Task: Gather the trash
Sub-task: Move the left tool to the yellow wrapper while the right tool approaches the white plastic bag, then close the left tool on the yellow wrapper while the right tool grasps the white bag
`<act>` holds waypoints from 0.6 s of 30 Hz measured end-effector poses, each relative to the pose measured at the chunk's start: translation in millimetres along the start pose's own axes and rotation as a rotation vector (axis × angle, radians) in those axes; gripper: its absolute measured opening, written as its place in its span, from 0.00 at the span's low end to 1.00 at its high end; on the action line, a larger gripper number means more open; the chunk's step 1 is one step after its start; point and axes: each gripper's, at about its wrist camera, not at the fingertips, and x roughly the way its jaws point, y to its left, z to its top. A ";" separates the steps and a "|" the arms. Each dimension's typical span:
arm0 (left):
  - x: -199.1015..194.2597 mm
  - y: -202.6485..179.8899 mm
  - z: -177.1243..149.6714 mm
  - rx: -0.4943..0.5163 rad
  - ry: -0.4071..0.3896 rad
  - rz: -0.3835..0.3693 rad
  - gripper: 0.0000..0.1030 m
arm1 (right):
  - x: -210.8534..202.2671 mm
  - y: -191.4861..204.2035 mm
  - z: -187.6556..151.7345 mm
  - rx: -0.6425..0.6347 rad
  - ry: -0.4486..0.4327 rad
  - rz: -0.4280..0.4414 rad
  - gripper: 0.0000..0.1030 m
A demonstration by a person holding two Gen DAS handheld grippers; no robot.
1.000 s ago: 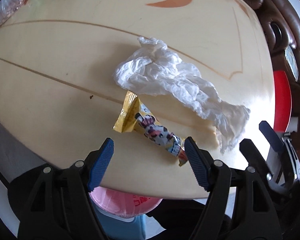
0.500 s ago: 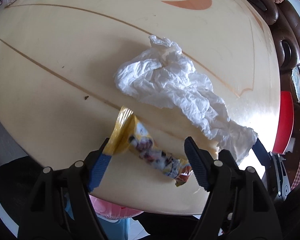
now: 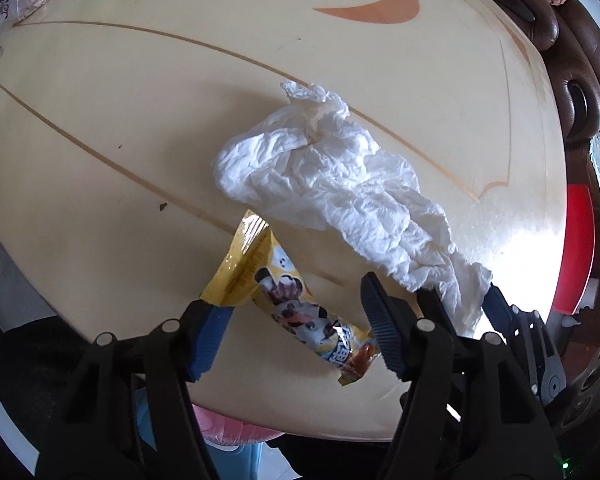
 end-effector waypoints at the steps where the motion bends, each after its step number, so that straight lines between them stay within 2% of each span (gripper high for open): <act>1: -0.8 -3.1 0.8 0.001 -0.012 0.014 0.49 | -0.7 -1.0 -0.7 0.002 -0.007 0.001 0.33; 2: -1.8 -4.2 0.7 0.002 -0.015 0.027 0.43 | -1.8 -1.8 -2.1 0.003 -0.012 -0.002 0.29; 4: -2.2 -8.8 1.8 0.008 -0.013 0.019 0.37 | -3.2 -3.5 -3.5 0.006 -0.020 -0.011 0.19; 5: -2.8 -11.8 6.4 0.010 -0.010 0.022 0.32 | -3.6 -2.9 -3.8 0.006 -0.022 -0.011 0.18; 8: -3.1 -15.2 7.8 0.019 0.011 -0.016 0.27 | -8.4 -3.3 -5.3 0.001 -0.050 -0.034 0.14; 18: -11.8 -30.1 13.3 0.130 -0.010 -0.040 0.26 | -20.1 -8.7 -6.9 0.019 -0.076 -0.055 0.10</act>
